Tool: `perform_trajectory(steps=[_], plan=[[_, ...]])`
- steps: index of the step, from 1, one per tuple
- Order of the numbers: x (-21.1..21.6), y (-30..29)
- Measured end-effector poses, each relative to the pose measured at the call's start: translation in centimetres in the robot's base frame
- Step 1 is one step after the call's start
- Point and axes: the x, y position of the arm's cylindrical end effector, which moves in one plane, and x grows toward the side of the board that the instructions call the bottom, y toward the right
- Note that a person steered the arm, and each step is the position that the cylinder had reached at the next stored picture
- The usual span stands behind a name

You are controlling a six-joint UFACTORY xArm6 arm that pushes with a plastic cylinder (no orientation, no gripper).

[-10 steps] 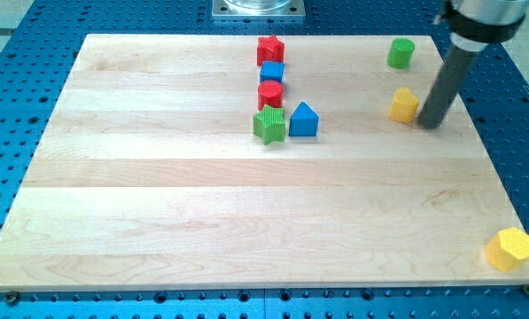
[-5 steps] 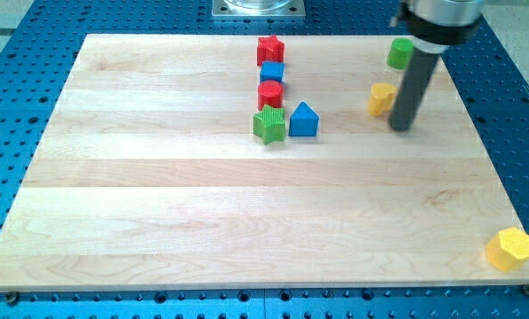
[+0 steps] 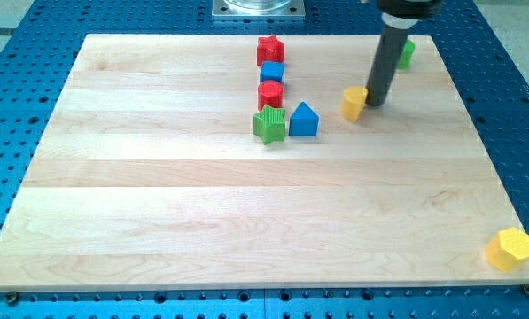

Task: Push the heart closely to the triangle

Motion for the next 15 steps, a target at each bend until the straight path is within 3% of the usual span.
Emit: perform_trajectory(steps=[3,5,15], plan=[[-3.6,-3.7],[-1.1,-4.1],[0.9,-4.6]])
